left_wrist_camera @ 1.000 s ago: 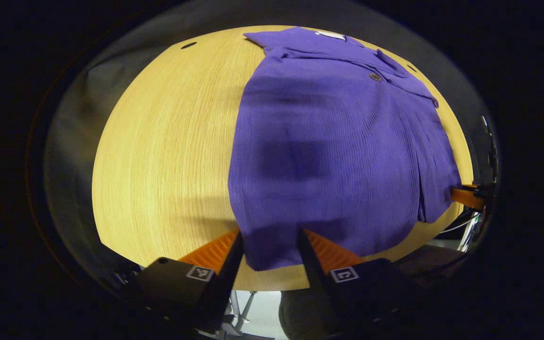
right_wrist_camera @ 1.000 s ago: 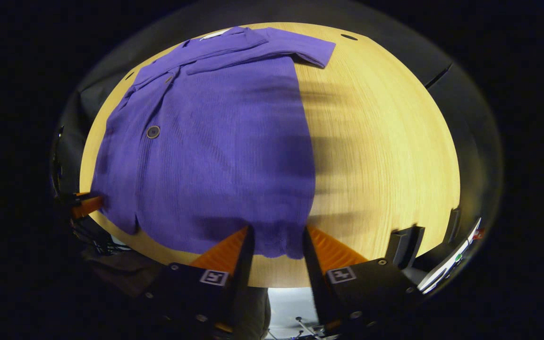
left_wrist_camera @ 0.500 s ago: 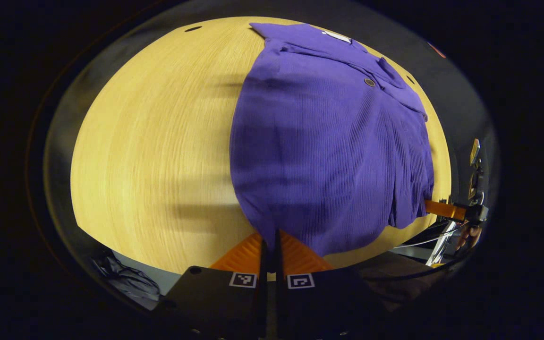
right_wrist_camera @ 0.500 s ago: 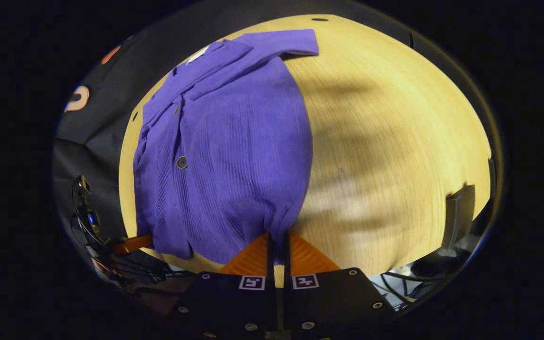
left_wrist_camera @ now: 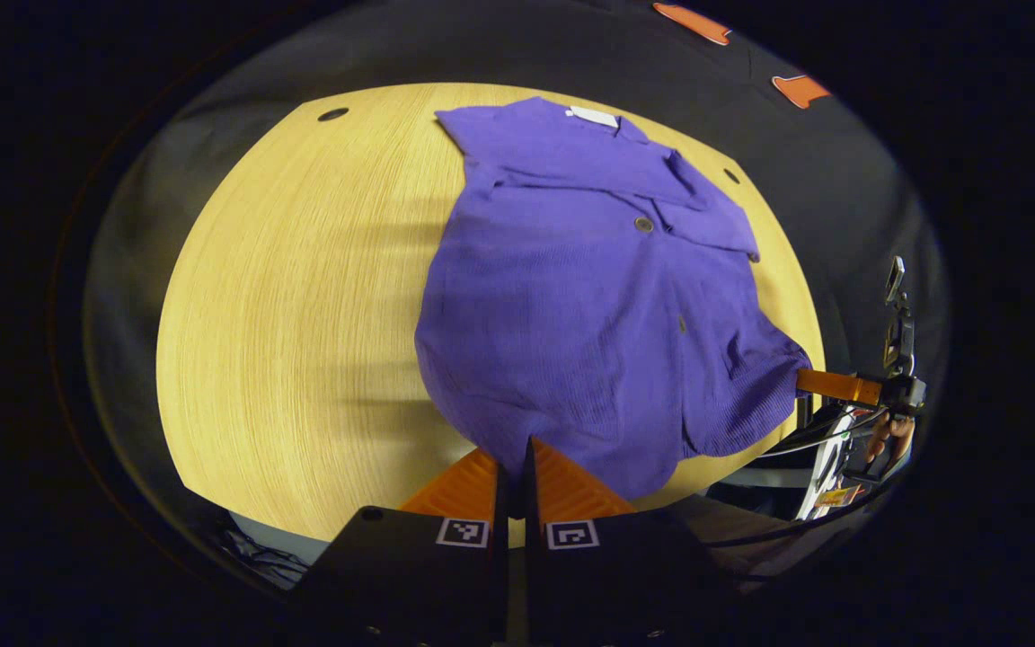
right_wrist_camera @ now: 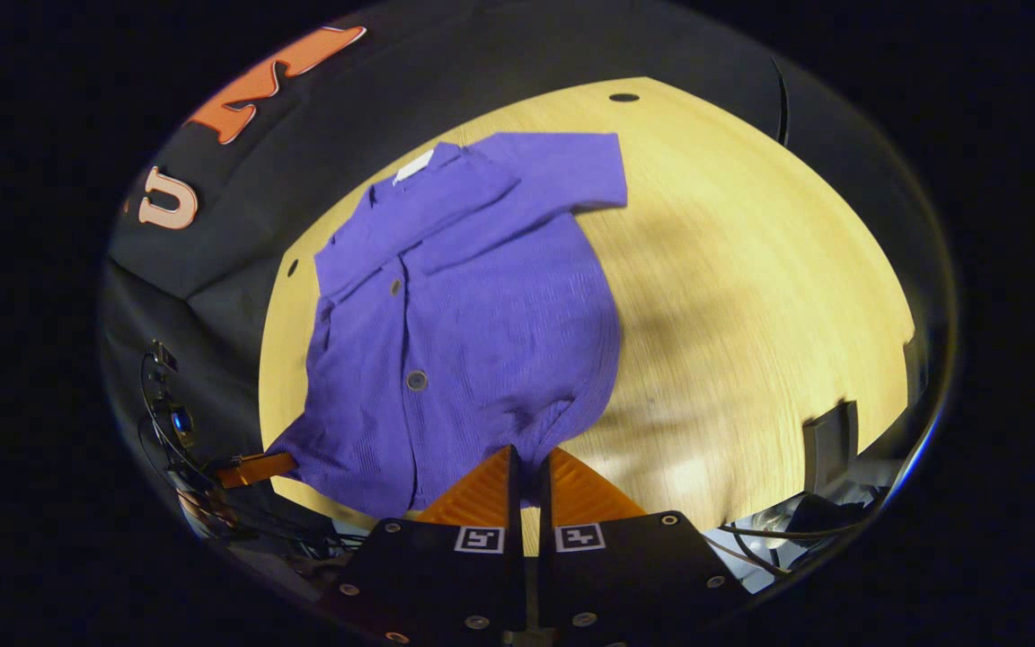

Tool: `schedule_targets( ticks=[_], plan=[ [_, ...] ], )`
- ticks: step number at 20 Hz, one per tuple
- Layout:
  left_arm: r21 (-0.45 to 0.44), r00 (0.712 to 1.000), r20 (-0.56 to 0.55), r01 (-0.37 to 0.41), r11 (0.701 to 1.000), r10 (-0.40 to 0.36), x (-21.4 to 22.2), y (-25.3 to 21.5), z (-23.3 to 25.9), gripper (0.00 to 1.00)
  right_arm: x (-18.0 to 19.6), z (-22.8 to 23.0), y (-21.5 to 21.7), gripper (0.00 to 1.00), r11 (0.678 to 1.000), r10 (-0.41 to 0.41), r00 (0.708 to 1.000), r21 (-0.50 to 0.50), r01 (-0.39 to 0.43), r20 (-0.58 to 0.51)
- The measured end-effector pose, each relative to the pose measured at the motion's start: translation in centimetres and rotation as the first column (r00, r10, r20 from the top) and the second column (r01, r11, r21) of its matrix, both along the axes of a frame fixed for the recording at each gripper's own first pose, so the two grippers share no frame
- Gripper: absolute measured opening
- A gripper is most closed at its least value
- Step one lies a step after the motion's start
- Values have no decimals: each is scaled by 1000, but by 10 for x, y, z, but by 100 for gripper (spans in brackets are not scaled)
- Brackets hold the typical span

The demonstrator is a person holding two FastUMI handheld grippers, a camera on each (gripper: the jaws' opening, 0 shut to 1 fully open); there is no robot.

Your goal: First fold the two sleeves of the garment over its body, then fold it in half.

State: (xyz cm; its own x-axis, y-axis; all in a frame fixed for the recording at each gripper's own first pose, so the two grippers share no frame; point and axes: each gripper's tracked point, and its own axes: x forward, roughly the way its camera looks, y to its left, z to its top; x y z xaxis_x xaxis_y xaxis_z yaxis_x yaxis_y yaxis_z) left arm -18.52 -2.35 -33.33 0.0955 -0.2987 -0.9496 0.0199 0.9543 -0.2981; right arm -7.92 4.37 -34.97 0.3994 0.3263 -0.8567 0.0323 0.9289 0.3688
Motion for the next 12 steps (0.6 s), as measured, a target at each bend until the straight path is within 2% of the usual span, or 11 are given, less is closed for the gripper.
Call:
schedule_targets(
  ticks=[4, 8, 12],
  plan=[
    [-34, 998, 60, 15, 999, -13, 33, 0, 20, 9, 20, 28, 5, 6, 1000, -12, 998, -18, 13, 68],
    [-50, 993, 103, 57, 997, -52, 65, 1, 29, 9, 38, 51, 16, 6, 997, -76, 990, -3, 77, 120],
    [-85, 985, 147, 105, 991, -92, 99, 3, 46, 9, 59, 77, 8, 6, 987, -150, 971, -34, 159, 185]
  ],
)
